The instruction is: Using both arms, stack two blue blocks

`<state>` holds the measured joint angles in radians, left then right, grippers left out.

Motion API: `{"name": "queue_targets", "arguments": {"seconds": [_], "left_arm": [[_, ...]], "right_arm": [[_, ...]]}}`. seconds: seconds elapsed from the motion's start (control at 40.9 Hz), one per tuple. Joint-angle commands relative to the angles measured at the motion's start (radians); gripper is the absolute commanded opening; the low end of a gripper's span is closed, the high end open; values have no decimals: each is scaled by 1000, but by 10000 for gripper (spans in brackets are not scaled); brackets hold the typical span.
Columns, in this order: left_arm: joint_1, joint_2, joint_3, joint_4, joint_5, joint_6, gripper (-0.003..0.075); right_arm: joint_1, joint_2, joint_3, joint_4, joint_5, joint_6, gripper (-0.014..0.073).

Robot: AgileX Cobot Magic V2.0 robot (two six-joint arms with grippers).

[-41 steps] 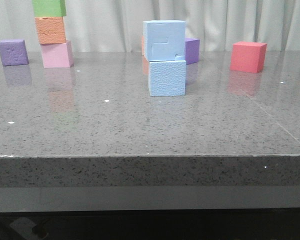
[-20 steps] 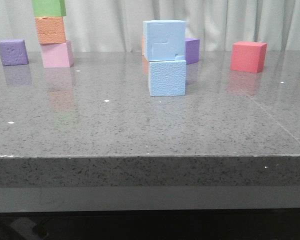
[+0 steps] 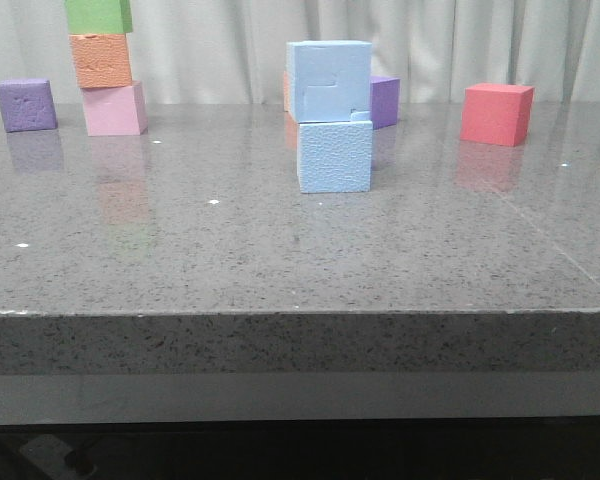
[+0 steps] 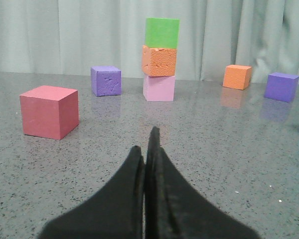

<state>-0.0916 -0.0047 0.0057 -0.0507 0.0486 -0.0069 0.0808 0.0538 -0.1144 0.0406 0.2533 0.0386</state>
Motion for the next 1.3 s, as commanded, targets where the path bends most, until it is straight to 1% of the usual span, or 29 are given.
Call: {"name": "queue_targets", "arguments": {"seconds": [0.0,0.171,0.293,0.513,1.271], "left_arm": [[-1,-18,3,-5,-85,1,-20],[-1,-18,3,-5,-85,1,-20],[-1,-18,3,-5,-85,1,-20],[-1,-18,3,-5,-85,1,-20],[-1,-18,3,-5,-85,1,-20]], "right_arm": [[-31,-58,57,34,-147,-10,-118],[-60,-82,137,34,-217,-10,-118],[-60,-82,136,31,-227,-10,-118],[-60,-82,136,22,-307,-10,-118],[-60,-82,136,15,-311,-10,-118]]}}
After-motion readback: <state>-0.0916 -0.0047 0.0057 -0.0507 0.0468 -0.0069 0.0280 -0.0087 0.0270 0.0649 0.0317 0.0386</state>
